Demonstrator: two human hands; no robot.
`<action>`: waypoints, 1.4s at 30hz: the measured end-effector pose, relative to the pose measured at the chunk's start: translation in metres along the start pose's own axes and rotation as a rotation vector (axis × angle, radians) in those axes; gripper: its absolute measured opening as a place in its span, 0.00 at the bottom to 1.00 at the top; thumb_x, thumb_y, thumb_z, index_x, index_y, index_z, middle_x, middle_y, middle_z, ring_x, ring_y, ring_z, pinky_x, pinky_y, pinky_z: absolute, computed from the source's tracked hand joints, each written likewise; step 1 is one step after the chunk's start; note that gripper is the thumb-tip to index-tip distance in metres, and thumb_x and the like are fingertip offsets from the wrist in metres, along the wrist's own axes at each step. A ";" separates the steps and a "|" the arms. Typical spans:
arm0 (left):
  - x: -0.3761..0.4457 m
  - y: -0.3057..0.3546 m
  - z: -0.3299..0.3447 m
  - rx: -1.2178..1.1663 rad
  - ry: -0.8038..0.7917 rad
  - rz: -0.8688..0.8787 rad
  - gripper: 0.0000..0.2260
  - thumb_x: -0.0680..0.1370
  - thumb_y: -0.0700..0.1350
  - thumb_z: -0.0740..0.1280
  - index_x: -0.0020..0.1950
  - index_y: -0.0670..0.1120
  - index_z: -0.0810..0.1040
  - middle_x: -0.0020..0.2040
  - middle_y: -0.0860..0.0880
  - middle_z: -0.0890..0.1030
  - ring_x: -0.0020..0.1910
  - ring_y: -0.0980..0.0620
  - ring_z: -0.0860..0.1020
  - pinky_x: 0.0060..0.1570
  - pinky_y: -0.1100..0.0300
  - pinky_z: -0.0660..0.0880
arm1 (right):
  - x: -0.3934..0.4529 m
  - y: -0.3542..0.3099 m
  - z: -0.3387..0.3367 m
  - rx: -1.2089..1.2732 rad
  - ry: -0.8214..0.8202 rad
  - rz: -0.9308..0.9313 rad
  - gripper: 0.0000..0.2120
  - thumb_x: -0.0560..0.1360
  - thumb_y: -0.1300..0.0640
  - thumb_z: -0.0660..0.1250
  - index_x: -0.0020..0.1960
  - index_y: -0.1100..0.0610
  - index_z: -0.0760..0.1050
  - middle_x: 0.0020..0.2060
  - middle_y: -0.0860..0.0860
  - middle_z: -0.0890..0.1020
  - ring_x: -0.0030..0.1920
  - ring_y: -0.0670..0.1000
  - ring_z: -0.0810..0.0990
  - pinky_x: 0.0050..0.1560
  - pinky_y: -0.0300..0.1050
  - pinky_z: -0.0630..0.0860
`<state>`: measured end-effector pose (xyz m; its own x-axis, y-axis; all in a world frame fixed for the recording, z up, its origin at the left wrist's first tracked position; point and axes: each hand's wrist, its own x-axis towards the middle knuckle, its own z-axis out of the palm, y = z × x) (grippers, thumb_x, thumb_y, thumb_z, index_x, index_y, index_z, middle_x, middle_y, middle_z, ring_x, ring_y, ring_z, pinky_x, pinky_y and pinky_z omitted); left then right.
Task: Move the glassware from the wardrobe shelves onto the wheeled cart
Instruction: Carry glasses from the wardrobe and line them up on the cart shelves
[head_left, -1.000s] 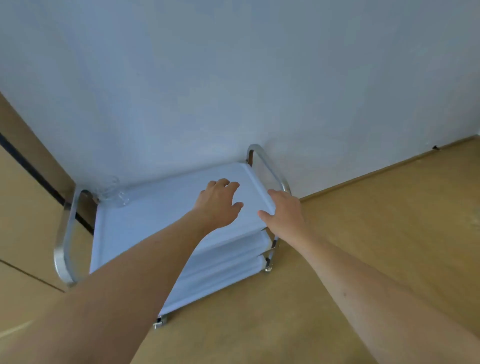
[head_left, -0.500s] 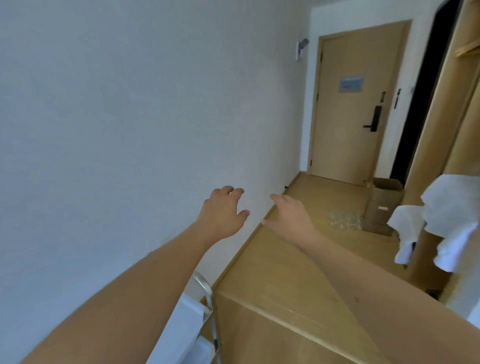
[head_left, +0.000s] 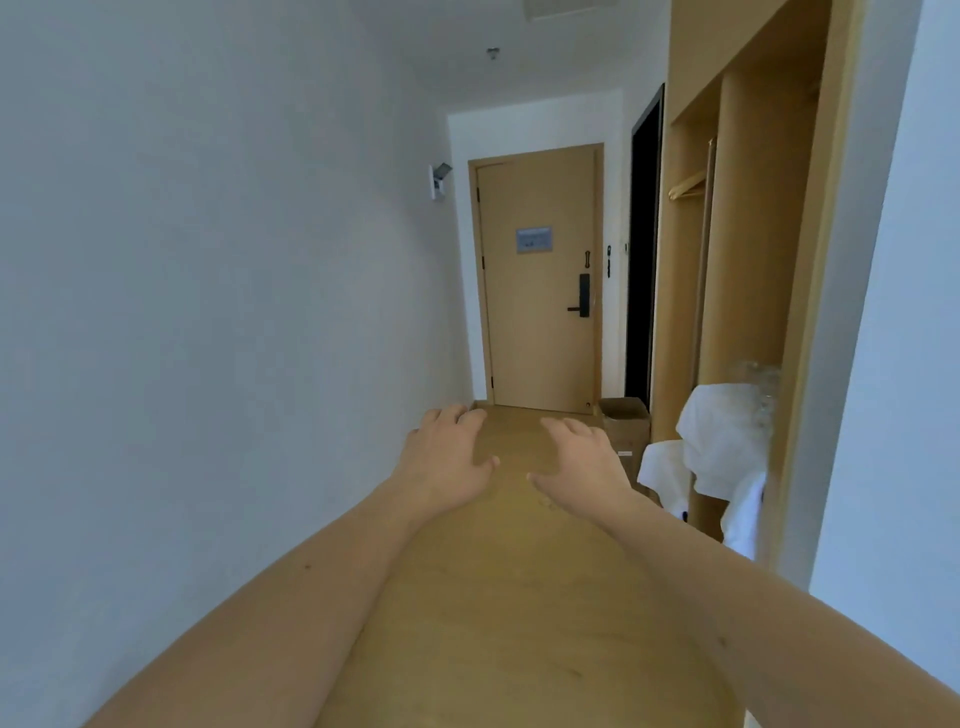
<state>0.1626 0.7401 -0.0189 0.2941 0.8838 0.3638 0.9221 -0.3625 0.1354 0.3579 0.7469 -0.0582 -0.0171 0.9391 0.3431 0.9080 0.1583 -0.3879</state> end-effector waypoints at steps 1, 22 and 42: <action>0.016 0.003 0.006 0.000 -0.003 0.006 0.29 0.80 0.56 0.65 0.79 0.49 0.63 0.77 0.45 0.65 0.75 0.43 0.62 0.72 0.45 0.66 | 0.013 0.011 0.000 -0.002 0.004 0.009 0.39 0.75 0.44 0.71 0.80 0.51 0.58 0.77 0.54 0.65 0.75 0.61 0.63 0.71 0.57 0.66; 0.322 0.035 0.137 -0.053 -0.068 0.104 0.31 0.79 0.58 0.65 0.79 0.48 0.62 0.77 0.44 0.65 0.74 0.42 0.64 0.69 0.42 0.68 | 0.243 0.184 0.018 -0.090 -0.019 0.110 0.37 0.75 0.45 0.70 0.80 0.51 0.60 0.73 0.52 0.69 0.73 0.58 0.65 0.70 0.56 0.69; 0.573 -0.035 0.233 -0.181 -0.137 0.439 0.29 0.80 0.56 0.66 0.78 0.48 0.64 0.76 0.46 0.66 0.74 0.43 0.64 0.70 0.45 0.68 | 0.450 0.226 0.081 -0.190 0.078 0.438 0.31 0.75 0.46 0.70 0.75 0.50 0.65 0.68 0.52 0.73 0.68 0.58 0.68 0.63 0.52 0.72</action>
<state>0.3576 1.3277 -0.0301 0.6863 0.6629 0.2993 0.6492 -0.7439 0.1587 0.5215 1.2300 -0.0611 0.4086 0.8783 0.2485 0.8833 -0.3119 -0.3500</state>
